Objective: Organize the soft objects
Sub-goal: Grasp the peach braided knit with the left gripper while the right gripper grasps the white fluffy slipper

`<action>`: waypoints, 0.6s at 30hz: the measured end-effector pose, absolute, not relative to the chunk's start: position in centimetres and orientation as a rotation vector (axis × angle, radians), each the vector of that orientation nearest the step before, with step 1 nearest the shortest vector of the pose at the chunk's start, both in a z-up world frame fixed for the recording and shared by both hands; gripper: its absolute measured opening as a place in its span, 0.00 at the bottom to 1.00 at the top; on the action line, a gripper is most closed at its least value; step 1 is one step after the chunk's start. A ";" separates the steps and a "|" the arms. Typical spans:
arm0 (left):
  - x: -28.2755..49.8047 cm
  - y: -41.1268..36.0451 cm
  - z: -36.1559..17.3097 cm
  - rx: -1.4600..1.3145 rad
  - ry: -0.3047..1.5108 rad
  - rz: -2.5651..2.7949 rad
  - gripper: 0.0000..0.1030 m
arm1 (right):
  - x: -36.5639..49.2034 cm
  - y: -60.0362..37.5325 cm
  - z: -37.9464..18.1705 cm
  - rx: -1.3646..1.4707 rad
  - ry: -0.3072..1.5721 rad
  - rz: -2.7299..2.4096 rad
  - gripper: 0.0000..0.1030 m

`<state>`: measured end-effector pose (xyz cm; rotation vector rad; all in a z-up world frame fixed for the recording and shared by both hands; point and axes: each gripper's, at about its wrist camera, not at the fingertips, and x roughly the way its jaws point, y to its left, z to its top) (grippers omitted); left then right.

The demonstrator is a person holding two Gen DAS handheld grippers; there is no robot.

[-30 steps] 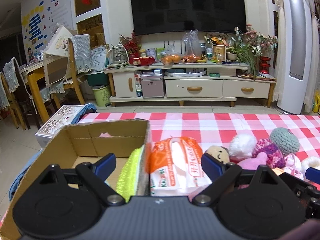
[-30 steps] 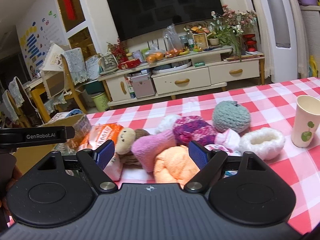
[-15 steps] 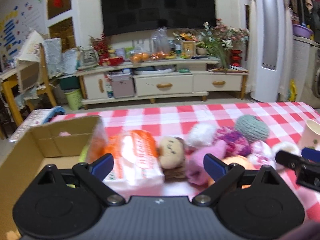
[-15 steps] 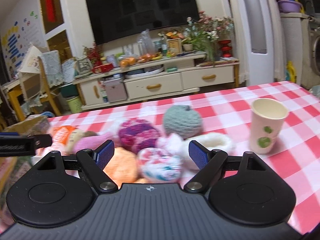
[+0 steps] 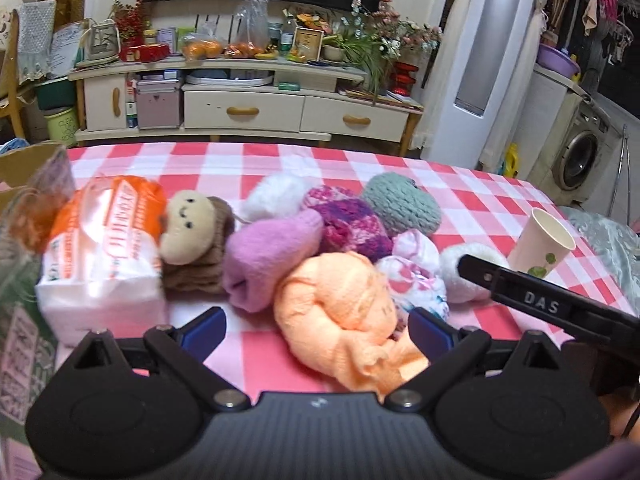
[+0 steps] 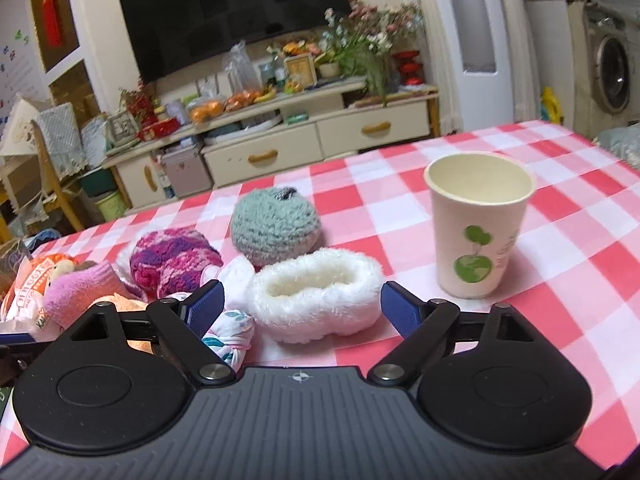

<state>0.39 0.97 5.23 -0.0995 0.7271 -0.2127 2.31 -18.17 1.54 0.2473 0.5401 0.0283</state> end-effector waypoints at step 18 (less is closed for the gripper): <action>4.1 -0.1 2.7 -0.181 0.765 -0.209 0.94 | 5.8 -17.7 0.2 0.240 0.623 0.059 1.00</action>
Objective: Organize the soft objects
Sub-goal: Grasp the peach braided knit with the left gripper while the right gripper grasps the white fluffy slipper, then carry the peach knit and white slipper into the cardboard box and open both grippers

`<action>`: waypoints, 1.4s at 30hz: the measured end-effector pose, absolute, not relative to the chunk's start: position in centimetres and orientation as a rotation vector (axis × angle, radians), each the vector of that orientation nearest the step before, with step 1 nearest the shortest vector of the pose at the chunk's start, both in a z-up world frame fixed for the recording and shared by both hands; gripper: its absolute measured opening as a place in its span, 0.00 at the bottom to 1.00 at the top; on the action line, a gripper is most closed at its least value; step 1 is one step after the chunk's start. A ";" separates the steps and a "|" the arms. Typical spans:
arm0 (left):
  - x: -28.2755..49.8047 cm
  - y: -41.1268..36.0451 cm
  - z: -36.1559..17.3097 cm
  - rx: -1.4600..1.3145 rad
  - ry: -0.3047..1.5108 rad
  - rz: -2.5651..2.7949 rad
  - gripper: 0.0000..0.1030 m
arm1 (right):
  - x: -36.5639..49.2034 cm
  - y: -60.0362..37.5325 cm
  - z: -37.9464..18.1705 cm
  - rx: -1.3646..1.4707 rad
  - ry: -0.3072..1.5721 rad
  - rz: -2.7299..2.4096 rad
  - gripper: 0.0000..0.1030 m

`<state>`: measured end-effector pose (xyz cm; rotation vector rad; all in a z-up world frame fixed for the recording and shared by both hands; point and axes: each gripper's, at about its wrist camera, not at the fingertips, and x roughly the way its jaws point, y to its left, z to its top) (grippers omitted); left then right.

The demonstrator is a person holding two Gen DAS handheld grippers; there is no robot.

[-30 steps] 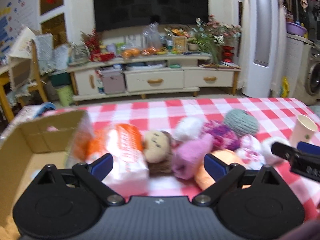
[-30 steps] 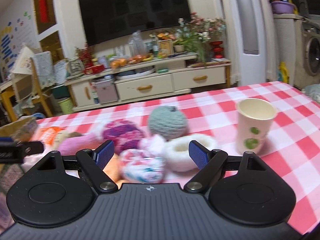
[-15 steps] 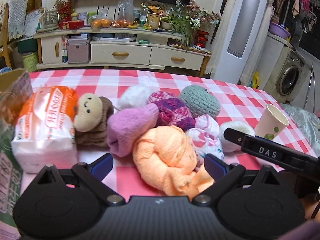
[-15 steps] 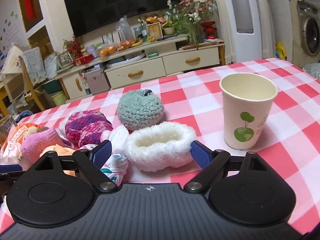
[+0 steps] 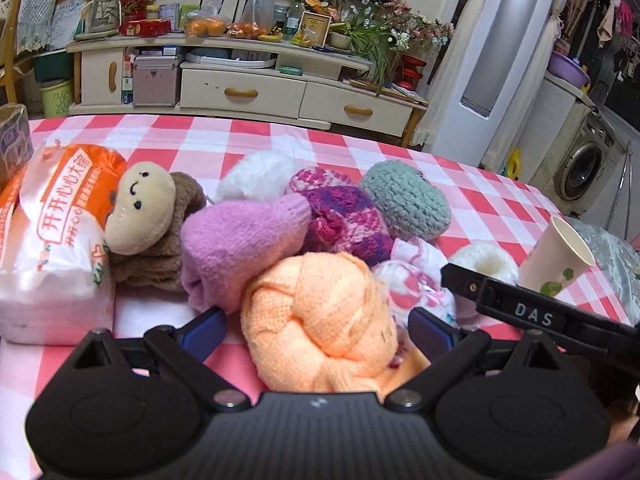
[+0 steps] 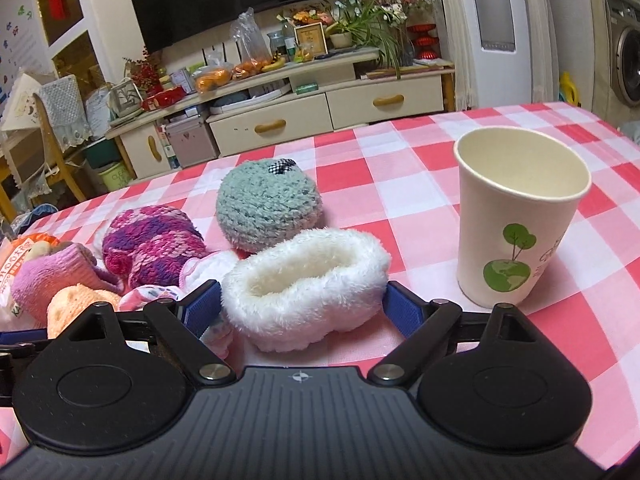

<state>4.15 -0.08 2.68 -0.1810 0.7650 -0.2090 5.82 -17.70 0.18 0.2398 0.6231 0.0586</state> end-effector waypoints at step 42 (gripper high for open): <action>0.2 3.3 4.9 -0.323 0.766 -0.380 0.65 | 2.4 -18.9 0.4 0.203 0.546 -0.022 0.38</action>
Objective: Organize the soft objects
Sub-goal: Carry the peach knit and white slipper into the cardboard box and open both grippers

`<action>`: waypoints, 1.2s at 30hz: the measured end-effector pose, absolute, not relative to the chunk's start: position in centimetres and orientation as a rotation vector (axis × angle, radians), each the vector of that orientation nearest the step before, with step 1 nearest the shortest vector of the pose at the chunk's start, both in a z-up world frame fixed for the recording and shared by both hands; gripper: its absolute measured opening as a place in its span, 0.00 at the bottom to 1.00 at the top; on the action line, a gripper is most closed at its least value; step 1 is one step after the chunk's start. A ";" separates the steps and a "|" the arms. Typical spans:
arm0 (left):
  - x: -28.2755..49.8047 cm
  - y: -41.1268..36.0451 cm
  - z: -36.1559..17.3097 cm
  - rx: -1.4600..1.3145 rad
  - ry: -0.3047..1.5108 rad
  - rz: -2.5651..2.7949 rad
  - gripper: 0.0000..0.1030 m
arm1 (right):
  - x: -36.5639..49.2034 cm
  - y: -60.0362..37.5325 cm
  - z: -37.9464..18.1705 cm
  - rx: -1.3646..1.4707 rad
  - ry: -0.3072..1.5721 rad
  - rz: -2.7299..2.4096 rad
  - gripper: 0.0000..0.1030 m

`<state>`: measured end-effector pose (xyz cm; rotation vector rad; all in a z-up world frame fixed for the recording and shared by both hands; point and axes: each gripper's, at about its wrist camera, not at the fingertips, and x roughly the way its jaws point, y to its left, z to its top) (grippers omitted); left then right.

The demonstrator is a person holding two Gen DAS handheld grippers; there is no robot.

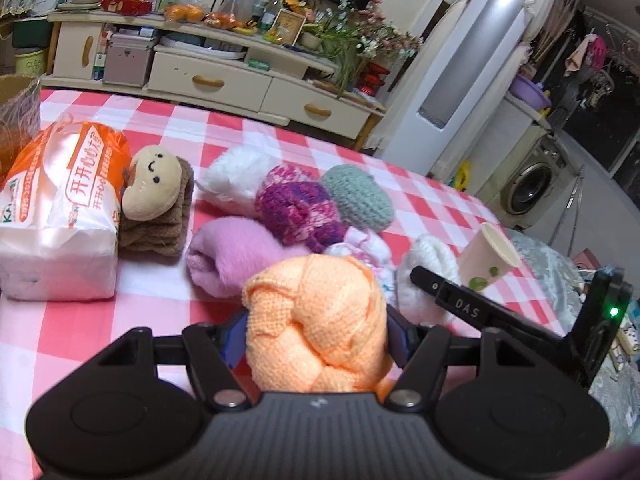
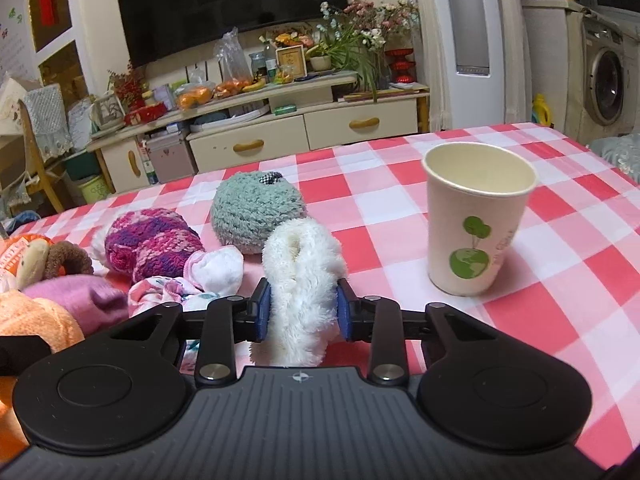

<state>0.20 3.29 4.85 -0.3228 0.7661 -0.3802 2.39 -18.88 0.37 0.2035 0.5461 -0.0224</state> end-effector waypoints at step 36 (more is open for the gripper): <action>-3.9 19.3 12.5 -0.468 0.417 -0.098 0.65 | -1.2 -7.0 8.7 0.321 0.476 0.395 0.37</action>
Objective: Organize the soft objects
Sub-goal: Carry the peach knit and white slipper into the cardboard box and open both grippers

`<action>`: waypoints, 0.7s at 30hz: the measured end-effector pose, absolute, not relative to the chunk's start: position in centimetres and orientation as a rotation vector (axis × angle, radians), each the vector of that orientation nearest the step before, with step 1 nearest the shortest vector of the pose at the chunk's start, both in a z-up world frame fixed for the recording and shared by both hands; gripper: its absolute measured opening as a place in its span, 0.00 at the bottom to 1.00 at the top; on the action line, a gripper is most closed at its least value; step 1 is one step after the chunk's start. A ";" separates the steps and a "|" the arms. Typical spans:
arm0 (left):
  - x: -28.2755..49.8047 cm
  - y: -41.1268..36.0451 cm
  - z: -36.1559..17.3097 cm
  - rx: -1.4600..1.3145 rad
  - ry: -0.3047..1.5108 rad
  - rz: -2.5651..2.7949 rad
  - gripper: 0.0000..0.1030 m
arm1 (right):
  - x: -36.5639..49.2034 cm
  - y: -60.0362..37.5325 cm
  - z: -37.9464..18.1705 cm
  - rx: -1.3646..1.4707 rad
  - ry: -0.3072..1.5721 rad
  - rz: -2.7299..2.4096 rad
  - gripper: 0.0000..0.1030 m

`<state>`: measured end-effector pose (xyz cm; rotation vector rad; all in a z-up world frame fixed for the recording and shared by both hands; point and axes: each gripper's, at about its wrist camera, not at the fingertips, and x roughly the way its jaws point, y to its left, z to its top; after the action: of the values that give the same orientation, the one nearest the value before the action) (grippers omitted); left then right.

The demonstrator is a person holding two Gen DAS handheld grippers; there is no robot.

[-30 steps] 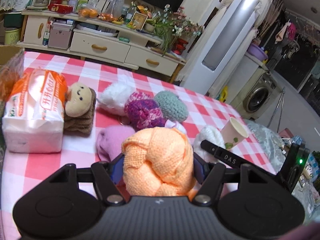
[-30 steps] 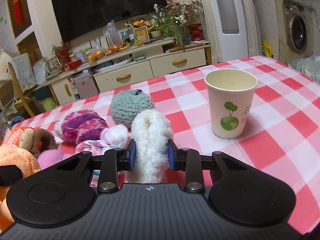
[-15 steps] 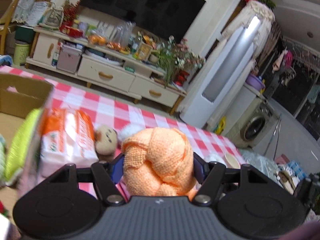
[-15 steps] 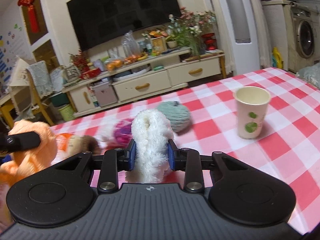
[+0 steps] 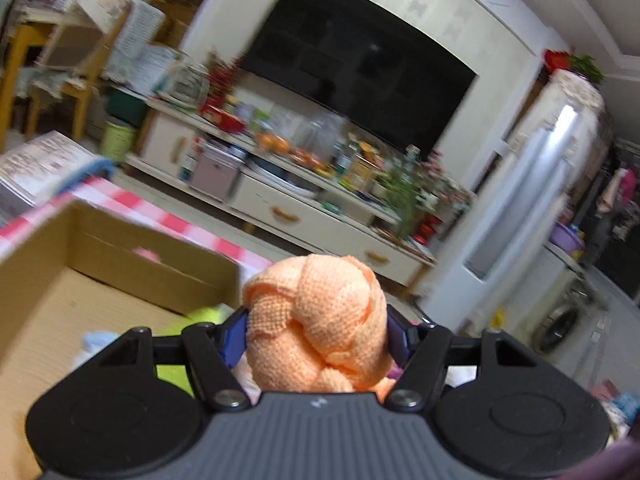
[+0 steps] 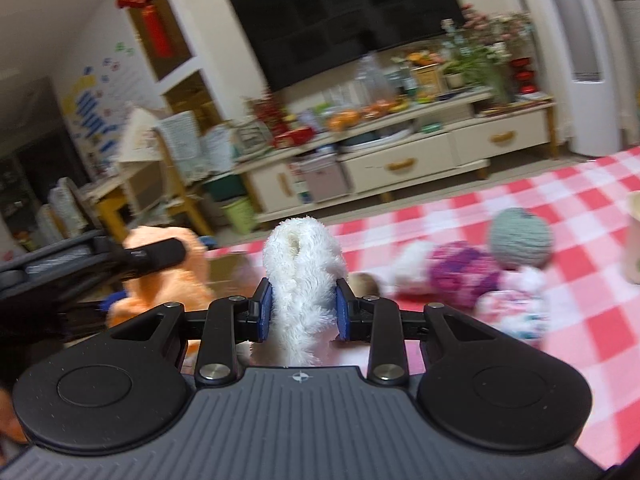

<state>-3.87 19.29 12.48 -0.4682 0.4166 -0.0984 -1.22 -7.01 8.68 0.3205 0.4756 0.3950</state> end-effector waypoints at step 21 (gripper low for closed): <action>-3.6 27.9 12.5 -0.443 0.445 0.265 0.65 | 0.5 0.3 7.2 0.182 0.591 0.649 0.39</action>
<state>-3.64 27.89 12.49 -0.4425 0.4450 0.2648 0.54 0.28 7.18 0.1820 0.5908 0.6491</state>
